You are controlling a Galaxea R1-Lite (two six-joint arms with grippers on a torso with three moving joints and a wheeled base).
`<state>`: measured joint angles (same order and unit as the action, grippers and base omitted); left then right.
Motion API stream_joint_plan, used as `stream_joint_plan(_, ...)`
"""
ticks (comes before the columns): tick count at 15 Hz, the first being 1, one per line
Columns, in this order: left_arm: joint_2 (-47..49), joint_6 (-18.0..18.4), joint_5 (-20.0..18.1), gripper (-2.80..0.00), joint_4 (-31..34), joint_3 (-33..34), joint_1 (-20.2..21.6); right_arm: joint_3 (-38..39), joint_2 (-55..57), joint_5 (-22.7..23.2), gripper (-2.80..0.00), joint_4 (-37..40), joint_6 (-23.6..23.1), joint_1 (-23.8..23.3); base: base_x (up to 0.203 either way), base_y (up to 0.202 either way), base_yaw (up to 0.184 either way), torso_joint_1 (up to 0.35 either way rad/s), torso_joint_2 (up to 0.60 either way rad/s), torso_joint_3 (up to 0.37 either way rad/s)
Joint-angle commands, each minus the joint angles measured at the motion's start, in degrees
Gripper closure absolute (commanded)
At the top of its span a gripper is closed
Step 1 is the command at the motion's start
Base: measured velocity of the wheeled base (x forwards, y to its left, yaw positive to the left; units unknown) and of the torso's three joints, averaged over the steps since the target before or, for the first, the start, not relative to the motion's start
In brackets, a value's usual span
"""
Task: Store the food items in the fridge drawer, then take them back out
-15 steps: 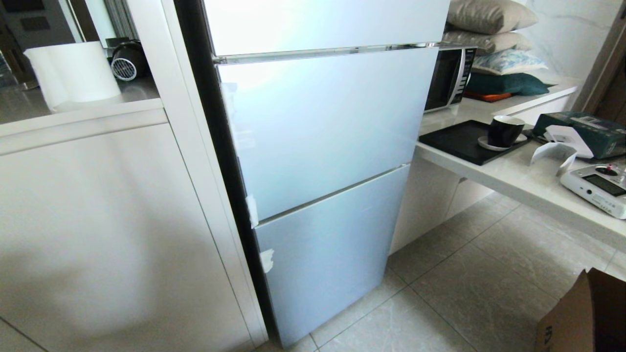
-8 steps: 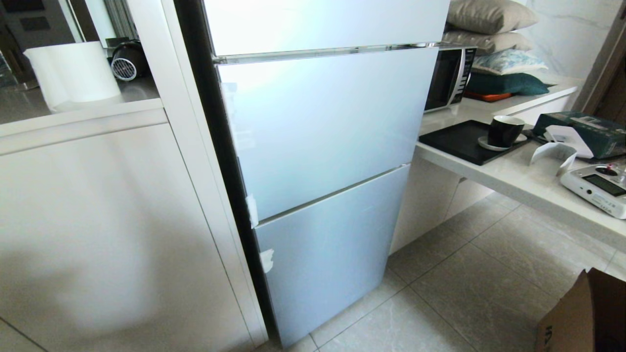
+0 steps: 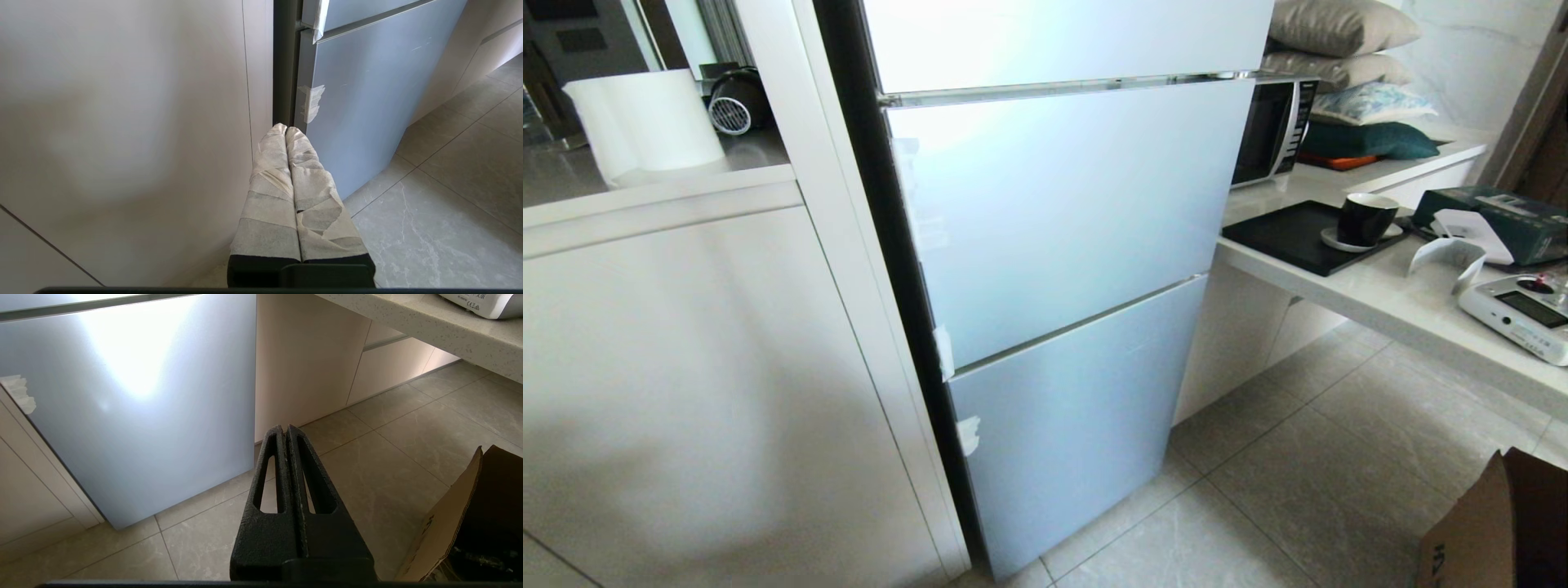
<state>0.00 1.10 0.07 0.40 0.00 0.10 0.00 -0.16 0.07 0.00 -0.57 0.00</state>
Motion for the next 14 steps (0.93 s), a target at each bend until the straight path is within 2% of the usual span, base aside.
stream_joint_plan(1, 0.1, -0.3, 0.1, 0.00, 0.0, 0.0, 0.0, 0.0, 0.1, 0.0, 0.00, 0.0, 0.0, 0.0, 0.000, 0.000, 0.000, 0.000, 0.00, 0.000)
stream_joint_plan(3, 0.1, -0.5, 0.0, 0.00, -2.6, -1.2, 0.0, 0.0, 0.1, 0.0, 0.00, 0.0, 0.0, 0.0, 0.000, 0.000, 0.000, 0.000, 0.00, 0.000)
stream_joint_plan(5, 1.7, -2.2, -2.4, 0.00, -4.9, -7.2, 0.0, 0.0, 0.1, 0.0, 0.00, 0.0, 0.0, 0.0, 0.000, 0.000, 0.000, 0.000, 0.00, 0.000)
stream_joint_plan(6, 4.3, -3.3, -4.0, 0.00, -5.1, -9.6, 0.0, 0.0, 0.1, 0.0, 0.00, 0.0, 0.0, 0.0, 0.000, 0.000, 0.000, 0.000, 0.00, 0.000)
stream_joint_plan(8, 12.0, -8.2, -6.2, 0.00, -5.8, -13.5, -0.6, 0.0, 0.1, 0.0, 0.00, 0.0, 0.0, 0.0, 0.000, 0.000, 0.000, 0.000, 0.00, 0.000)
stream_joint_plan(9, 16.4, -11.7, -7.8, 0.00, -6.0, -15.2, -1.5, 0.0, 0.1, 0.0, 0.00, 0.0, 0.0, 0.0, 0.000, 0.000, 0.000, 0.000, 0.00, 0.000)
stream_joint_plan(12, 30.7, -28.9, -14.3, 0.00, -8.8, -19.3, -5.7, 0.0, 0.1, 0.0, 0.00, 0.0, 0.0, 0.0, 0.000, 0.000, 0.000, 0.000, 0.00, 0.000)
stream_joint_plan(14, 41.8, -35.6, -16.4, 0.00, -14.8, -20.2, -7.3, 0.0, 0.2, 0.0, 0.00, 0.0, 0.0, 0.0, 0.000, 0.000, 0.000, 0.000, 0.00, 0.000)
